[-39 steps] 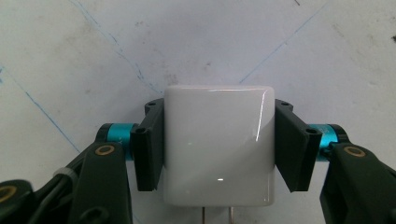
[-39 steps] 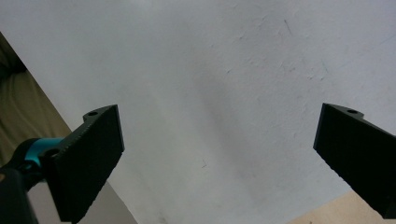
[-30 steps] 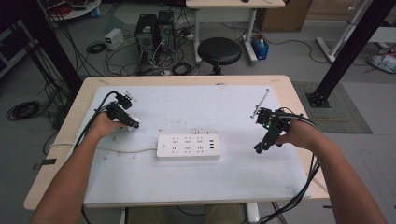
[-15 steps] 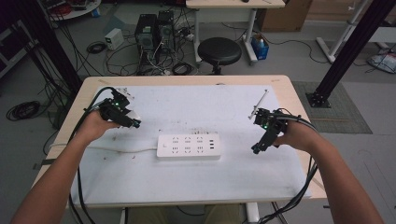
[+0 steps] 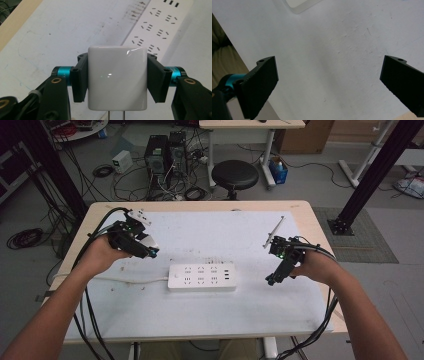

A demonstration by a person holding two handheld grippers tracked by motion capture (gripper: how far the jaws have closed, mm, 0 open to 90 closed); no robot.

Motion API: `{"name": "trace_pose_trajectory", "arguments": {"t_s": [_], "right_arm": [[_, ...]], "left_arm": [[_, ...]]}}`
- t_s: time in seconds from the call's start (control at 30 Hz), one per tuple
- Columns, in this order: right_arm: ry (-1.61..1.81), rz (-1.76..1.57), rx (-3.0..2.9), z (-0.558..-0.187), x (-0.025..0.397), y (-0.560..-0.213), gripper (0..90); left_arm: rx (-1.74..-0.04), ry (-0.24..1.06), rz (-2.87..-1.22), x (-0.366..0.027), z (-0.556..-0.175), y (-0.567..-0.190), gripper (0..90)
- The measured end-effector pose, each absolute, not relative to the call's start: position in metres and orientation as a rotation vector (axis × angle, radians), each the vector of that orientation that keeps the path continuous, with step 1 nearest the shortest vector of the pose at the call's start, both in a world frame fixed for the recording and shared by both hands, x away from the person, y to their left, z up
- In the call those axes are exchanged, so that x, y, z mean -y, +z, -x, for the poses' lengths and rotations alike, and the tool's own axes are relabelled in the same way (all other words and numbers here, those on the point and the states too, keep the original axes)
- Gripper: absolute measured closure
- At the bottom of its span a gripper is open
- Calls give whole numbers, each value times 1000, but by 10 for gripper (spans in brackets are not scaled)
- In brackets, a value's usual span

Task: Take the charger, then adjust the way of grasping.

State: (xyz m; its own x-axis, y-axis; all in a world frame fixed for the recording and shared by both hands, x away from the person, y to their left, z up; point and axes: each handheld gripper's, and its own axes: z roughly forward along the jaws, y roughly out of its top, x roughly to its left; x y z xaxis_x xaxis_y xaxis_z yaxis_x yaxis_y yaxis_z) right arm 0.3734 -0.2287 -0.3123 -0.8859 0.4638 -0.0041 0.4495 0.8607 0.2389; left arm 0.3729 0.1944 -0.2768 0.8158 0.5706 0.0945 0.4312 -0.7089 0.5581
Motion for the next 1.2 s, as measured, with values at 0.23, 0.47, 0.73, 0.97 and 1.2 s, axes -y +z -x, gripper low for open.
{"name": "trace_pose_trajectory", "arguments": {"t_s": [0.23,0.47,0.73,0.97,1.2], "right_arm": [[375,-701,-2973,-372,223,-312,10],[375,-714,-2969,-370,220,-310,10],[382,-728,-2950,-363,219,-306,10],[425,-717,-2949,-357,216,-304,10],[632,-844,-2937,-359,214,-299,10]], "left_arm": [[-725,348,-2453,-186,-359,-271,425],[-654,342,-2461,-172,-346,-269,424],[-613,339,-2459,-162,-343,-266,424],[-549,339,-2453,-157,-339,-261,424],[-494,321,-2437,-156,-341,-263,424]]}}
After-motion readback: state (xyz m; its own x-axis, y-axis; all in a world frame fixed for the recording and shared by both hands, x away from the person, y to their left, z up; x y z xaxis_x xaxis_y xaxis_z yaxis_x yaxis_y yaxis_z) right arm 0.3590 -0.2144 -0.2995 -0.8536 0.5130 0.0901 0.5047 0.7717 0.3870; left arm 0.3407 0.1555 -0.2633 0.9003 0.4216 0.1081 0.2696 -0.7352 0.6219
